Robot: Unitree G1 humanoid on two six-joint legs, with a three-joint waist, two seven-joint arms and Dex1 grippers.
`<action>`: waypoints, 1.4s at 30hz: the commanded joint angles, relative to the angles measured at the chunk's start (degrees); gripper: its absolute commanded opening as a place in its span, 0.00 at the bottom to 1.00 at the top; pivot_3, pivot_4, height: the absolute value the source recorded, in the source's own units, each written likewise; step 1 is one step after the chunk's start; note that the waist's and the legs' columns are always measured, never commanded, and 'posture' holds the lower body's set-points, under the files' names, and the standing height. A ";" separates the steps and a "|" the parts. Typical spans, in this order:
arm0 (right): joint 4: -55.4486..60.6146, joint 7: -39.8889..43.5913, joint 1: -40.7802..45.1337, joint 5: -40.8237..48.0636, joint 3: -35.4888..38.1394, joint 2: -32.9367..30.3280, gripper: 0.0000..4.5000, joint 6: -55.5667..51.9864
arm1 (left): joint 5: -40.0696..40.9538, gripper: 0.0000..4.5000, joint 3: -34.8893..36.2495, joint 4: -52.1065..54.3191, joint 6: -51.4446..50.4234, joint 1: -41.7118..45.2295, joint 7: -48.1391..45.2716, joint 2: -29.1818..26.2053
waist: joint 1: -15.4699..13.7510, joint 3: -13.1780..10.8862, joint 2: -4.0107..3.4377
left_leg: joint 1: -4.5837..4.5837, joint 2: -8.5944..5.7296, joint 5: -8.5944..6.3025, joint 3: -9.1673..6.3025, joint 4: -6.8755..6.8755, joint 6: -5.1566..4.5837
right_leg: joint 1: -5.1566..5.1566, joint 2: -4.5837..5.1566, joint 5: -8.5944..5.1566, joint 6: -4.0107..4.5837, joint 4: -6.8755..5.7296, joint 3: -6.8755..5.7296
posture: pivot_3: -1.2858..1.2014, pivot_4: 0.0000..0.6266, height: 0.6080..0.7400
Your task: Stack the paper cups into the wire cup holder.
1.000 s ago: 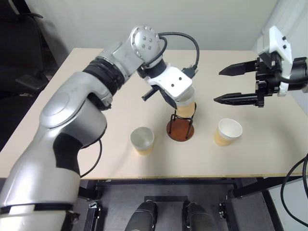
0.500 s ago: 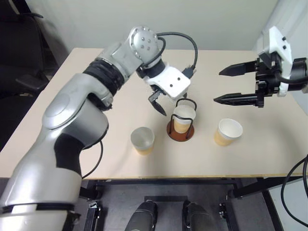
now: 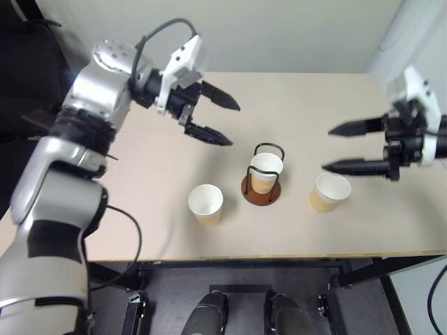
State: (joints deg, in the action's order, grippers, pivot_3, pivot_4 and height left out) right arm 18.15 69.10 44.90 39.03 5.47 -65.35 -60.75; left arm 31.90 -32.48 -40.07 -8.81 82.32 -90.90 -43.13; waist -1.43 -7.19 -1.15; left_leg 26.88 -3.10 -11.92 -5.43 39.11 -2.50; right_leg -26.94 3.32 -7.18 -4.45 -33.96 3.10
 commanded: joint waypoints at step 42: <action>-12.68 13.79 -9.63 -41.33 -20.95 0.10 0.38 46.57 | 2.40 1.00 10.89 10.00 -7.65 -12.31 -1.60 -14.42 | 0.87 -0.05 -0.07 | -0.81 -0.05 -0.32 -0.12 -0.26 -0.07 | 0.60 -0.08 -0.17 0.27 0.04 0.07 | 0.52 0.24 1.00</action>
State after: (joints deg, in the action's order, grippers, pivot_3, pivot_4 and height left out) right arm 4.12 82.28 35.01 -2.09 -17.01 -64.10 -14.63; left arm 34.13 -22.96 -29.92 -17.52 68.18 -90.89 -56.25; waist -0.56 -7.24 -1.22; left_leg 26.07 -3.15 -12.25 -5.55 38.85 -2.57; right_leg -26.34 3.24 -7.35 -4.16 -33.92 3.17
